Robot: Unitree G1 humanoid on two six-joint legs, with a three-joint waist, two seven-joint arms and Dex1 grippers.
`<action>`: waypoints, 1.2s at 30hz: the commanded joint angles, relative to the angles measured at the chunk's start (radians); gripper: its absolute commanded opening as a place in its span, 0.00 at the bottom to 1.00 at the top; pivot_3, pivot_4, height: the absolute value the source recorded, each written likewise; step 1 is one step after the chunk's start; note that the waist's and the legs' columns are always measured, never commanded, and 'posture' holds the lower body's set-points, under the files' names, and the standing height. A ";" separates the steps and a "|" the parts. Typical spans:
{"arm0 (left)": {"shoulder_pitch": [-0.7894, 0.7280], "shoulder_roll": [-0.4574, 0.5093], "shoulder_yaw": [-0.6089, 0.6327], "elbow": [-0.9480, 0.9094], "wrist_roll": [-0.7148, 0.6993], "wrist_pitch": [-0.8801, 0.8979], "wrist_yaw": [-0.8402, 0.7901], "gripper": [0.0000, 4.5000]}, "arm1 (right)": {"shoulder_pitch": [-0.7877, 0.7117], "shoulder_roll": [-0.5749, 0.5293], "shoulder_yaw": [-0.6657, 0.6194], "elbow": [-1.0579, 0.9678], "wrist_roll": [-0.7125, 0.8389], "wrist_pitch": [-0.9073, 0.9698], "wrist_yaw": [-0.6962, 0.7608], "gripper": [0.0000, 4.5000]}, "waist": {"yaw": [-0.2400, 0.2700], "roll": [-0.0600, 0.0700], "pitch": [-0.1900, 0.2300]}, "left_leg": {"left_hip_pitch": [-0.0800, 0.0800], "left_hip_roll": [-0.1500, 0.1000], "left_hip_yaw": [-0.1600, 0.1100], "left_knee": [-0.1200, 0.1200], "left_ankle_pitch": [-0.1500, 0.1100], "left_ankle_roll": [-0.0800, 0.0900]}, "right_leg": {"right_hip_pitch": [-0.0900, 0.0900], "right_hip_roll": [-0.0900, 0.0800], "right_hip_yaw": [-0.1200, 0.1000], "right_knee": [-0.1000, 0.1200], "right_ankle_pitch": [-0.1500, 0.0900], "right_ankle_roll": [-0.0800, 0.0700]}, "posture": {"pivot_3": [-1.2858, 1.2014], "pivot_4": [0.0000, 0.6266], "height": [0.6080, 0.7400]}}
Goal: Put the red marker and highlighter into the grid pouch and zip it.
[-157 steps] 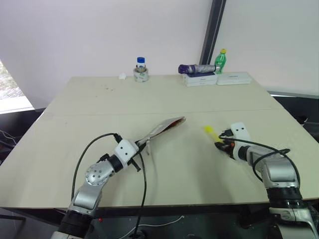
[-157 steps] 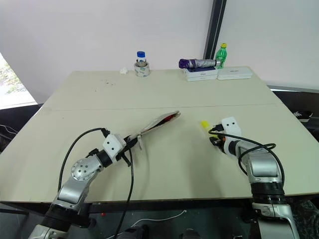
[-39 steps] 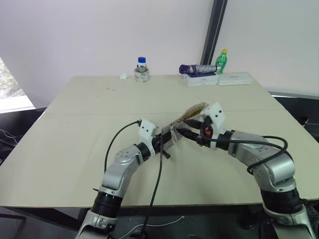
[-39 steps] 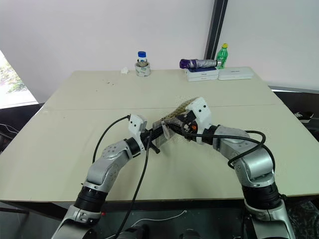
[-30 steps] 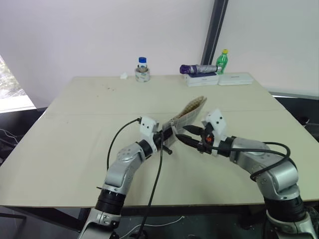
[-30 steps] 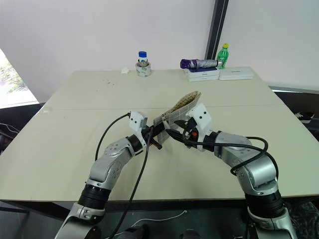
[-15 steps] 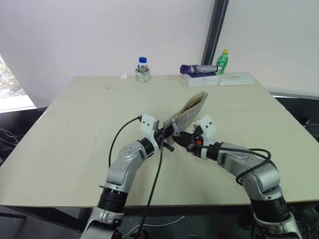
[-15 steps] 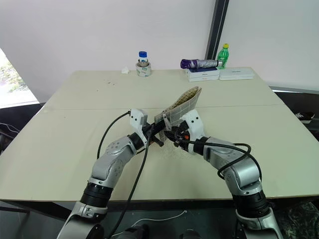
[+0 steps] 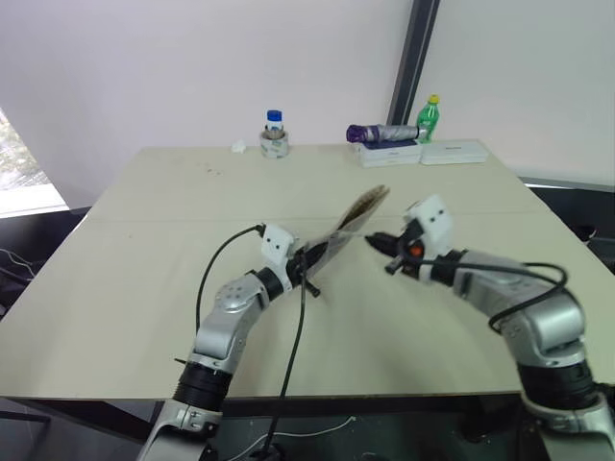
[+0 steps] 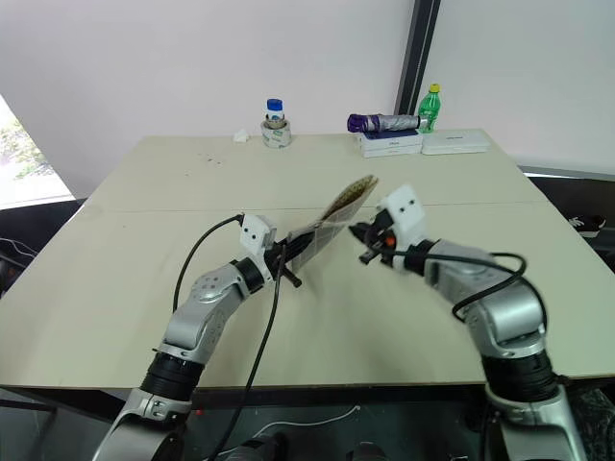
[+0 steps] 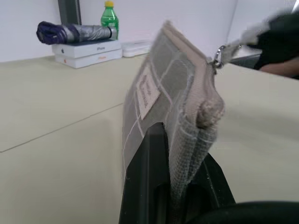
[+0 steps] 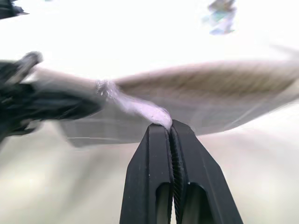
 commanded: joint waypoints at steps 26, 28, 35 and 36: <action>0.146 0.247 0.058 -0.107 0.029 -0.131 -0.106 0.68 | 0.035 -0.161 -0.028 0.195 -0.135 -0.155 0.115 1.00 | -0.004 0.000 0.000 | 0.000 0.001 0.002 -0.001 0.000 0.000 | -0.002 0.000 0.001 0.000 0.000 0.000 | 0.52 0.24 0.97; 0.161 0.276 0.075 -0.128 0.018 -0.112 -0.112 0.92 | 0.049 -0.170 -0.033 0.189 -0.143 -0.160 0.116 1.00 | -0.004 0.000 0.000 | 0.000 0.001 0.002 -0.002 0.000 0.000 | -0.002 0.000 0.001 0.000 0.000 0.000 | 0.52 0.24 0.97; 0.289 0.386 0.173 -0.237 -0.080 -0.006 -0.165 0.99 | 0.097 -0.207 -0.043 0.178 -0.145 -0.186 0.162 1.00 | -0.003 0.000 0.000 | 0.000 0.002 0.000 -0.002 0.000 0.000 | -0.002 -0.001 0.002 0.000 0.000 0.000 | 0.52 0.24 0.97; 0.324 0.407 0.195 -0.256 -0.088 0.014 -0.166 0.99 | 0.101 -0.211 -0.045 0.181 -0.143 -0.191 0.170 1.00 | -0.003 0.000 0.000 | 0.000 0.002 0.000 -0.002 0.000 0.000 | -0.002 -0.001 0.002 0.000 0.000 0.000 | 0.52 0.24 0.97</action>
